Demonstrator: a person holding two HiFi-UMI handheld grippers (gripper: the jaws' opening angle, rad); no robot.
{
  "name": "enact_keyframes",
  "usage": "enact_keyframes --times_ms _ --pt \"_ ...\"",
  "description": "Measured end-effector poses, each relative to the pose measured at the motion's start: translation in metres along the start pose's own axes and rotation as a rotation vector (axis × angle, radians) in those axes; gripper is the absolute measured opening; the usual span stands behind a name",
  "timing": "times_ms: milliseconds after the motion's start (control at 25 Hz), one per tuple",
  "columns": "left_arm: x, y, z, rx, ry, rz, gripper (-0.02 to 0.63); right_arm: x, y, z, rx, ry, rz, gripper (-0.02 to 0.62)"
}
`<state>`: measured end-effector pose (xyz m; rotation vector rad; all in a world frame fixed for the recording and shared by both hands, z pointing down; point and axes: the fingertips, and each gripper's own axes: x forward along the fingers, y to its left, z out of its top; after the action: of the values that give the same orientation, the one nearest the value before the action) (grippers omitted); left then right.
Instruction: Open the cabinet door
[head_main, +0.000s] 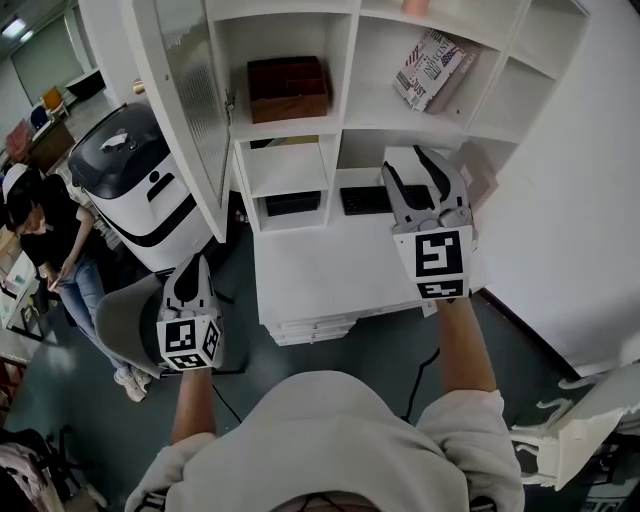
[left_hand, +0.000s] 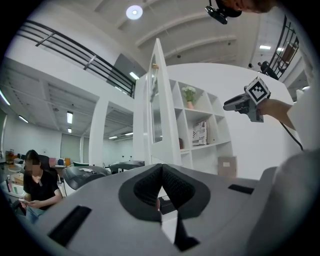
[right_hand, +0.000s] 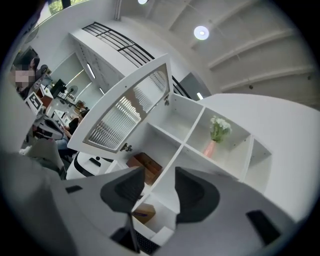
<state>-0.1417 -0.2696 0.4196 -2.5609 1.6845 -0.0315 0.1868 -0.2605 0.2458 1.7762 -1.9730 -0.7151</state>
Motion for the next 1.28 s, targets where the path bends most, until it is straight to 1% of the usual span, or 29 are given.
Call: enact_keyframes --times_ms 320,520,720,760,880,1120,1280 --pt "0.015 -0.020 0.003 0.016 0.004 -0.024 -0.002 -0.009 0.016 -0.050 0.140 0.022 0.027 0.161" --pt "0.018 -0.028 0.003 0.028 0.009 -0.030 -0.002 -0.016 0.036 -0.071 0.218 0.015 0.045 0.116" --pt "0.019 -0.032 0.002 0.031 0.014 -0.029 -0.002 -0.019 0.056 -0.088 0.284 0.017 0.075 0.080" --pt "0.019 -0.033 0.001 0.031 0.015 -0.029 -0.002 -0.019 0.059 -0.090 0.299 0.017 0.077 0.065" --pt "0.020 -0.035 0.002 0.036 0.014 -0.030 -0.002 -0.021 0.065 -0.097 0.332 0.015 0.081 0.045" --pt "0.019 -0.038 0.002 0.049 0.014 -0.028 -0.002 -0.024 0.078 -0.110 0.395 0.019 0.095 0.032" --pt "0.018 -0.041 0.001 0.051 0.013 -0.033 -0.002 -0.028 0.089 -0.120 0.431 0.028 0.100 0.005"
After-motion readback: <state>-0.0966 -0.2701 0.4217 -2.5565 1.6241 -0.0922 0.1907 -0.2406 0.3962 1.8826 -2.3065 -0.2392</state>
